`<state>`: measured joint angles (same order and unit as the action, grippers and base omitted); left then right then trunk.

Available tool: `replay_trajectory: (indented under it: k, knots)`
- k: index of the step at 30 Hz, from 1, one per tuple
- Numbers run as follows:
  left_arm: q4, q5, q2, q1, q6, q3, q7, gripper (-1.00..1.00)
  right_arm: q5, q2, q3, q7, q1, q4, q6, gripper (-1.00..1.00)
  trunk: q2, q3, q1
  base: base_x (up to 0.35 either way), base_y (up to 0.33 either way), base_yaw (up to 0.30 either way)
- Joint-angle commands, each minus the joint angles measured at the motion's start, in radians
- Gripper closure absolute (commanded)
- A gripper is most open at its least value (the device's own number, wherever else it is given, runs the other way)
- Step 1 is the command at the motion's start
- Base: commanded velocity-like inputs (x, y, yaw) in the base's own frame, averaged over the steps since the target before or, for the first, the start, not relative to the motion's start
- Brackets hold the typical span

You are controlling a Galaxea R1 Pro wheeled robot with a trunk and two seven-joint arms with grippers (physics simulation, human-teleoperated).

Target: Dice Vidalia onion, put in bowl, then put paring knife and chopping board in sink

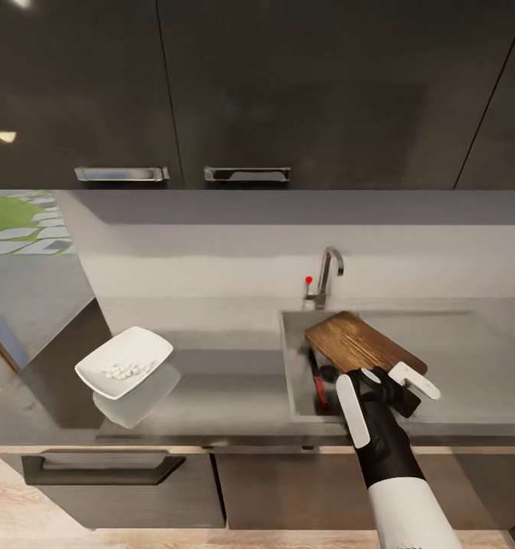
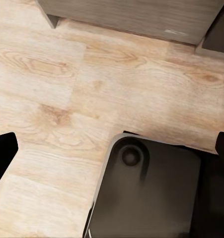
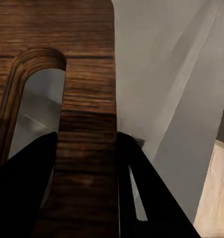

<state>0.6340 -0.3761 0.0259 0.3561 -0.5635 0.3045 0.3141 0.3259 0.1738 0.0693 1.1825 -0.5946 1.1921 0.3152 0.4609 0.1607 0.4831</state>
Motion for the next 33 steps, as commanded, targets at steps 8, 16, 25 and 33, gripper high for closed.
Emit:
replay_trajectory:
  k: [8, 16, 25, 33]
  knots:
    - [0.004, -0.006, 0.002, 0.000, -0.003, 0.008, 0.010, -1.00, 0.091, 0.001, 0.000, 0.057, -0.006, 0.000, 0.006, 1.00, 0.002, 0.002, 0.001, 0.291, 0.009, 0.000]
    - [0.004, -0.006, 0.002, 0.000, -0.003, 0.008, 0.010, -1.00, 0.158, 0.001, 0.001, 0.109, -0.006, -0.009, -0.050, 1.00, 0.002, 0.002, 0.001, 0.210, 0.185, 0.000]
    - [0.007, -0.006, 0.002, 0.000, -0.003, 0.008, 0.010, -1.00, 0.228, 0.001, 0.004, 0.184, -0.005, -0.033, -0.151, 1.00, 0.002, 0.002, 0.001, 0.018, 0.014, 0.000]
    - [0.009, -0.006, 0.002, 0.000, -0.003, 0.008, 0.010, -1.00, 0.234, 0.001, 0.001, 0.228, -0.005, -0.087, -0.213, 1.00, 0.002, 0.002, 0.001, 0.000, 0.157, 0.000]
